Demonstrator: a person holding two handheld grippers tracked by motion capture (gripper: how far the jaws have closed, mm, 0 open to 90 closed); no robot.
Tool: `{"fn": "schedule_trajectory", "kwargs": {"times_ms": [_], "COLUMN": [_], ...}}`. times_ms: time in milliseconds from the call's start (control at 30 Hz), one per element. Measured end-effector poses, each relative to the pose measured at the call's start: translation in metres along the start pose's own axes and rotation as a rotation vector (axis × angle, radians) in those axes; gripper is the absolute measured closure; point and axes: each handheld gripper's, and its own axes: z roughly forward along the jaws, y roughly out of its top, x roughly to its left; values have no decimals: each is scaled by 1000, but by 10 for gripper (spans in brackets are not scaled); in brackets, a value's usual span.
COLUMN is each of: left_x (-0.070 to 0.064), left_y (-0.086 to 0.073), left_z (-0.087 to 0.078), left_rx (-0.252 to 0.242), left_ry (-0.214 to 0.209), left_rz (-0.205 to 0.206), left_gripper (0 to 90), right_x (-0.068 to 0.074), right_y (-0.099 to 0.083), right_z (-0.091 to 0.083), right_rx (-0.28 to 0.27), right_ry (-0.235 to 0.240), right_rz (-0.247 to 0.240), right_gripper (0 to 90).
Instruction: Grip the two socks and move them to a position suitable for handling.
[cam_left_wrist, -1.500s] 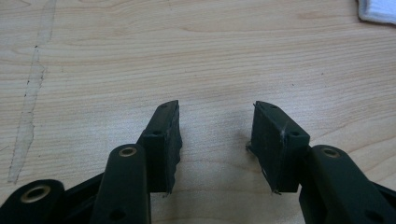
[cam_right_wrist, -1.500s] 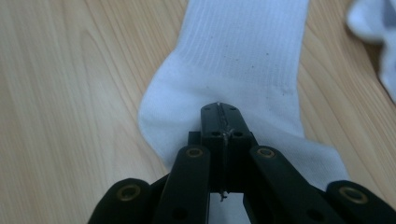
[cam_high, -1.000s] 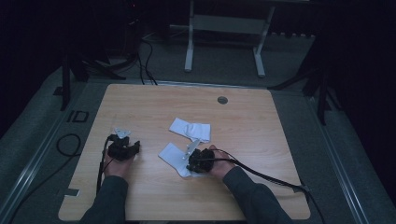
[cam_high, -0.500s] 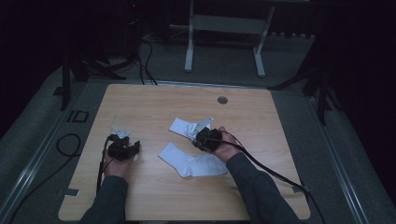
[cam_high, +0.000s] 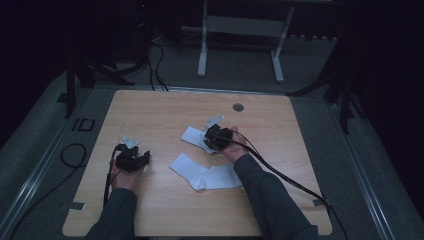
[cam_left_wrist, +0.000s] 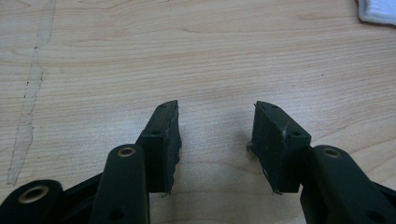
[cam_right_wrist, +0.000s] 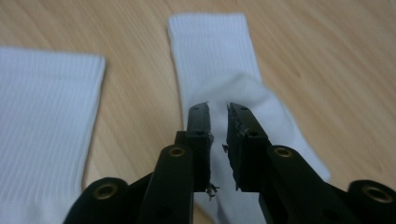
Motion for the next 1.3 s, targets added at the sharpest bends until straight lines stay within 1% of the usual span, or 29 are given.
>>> {"fn": "schedule_trajectory", "kwargs": {"times_ms": [67, 167, 267, 333, 367, 433, 467, 600, 667, 700, 733, 833, 867, 933, 1000, 1133, 1200, 1267, 1300], "left_x": [0, 0, 0, 0, 0, 0, 0, 0, 0, 0, 0, 0, 0, 0, 0, 0, 0, 0, 0], "left_y": [0, 0, 0, 0, 0, 0, 0, 0, 0, 0, 0, 0, 0, 0, 0, 0, 0, 0, 0], "left_z": [0, 0, 0, 0, 0, 0, 0, 0, 0, 0, 0, 0, 0, 0, 0, 0, 0, 0, 0], "left_rx": [0, -1, -1, -2, -2, -2, -2, -2, -1, -1, -1, -1, -1, -1, -1, -1, 0, 0, 0], "left_ry": [0, -1, -1, -3, -3, -3, -3, -3, -2, -2, -2, -2, -2, -2, -2, -2, -2, -2, -2], "left_rz": [0, 0, 0, 1, 2, 3, 2, 2, 2, 2, 1, 2, 2, 2, 2, 1, 2, 2, 2], "left_gripper": [517, 517, 516, 516, 516, 516, 516, 516, 516, 516, 516, 516, 516, 516, 516, 516, 515, 515, 515], "right_x": [0, -3, -4, -3, -2, -1, 0, 6, 9, 10, 10, 6, 6, 1, -5, -17, -23, -26, -34], "right_y": [7, 16, 19, 17, 15, 13, 12, 11, 11, 10, 9, 7, 7, 6, 5, 2, -3, -6, -20], "right_z": [4, 14, 28, 38, 42, 43, 41, 34, 30, 28, 25, 17, 17, 9, -2, -26, -36, -40, -48], "right_rx": [0, 15, 58, 102, 124, 121, 128, 166, 170, 163, 156, 134, 134, 108, 71, 14, 1, -7, -13], "right_ry": [-6, -6, -2, 5, 10, 25, 32, 43, 49, 55, 61, 60, 60, 63, 58, 25, 14, 9, -1], "right_rz": [7, 29, 49, 43, 41, 61, 58, 13, 4, 9, 16, 42, 42, 69, 102, 153, 167, 171, 193], "right_gripper": [747, 686, 637, 648, 673, 724, 741, 813, 852, 861, 864, 868, 868, 867, 867, 867, 866, 866, 864]}}
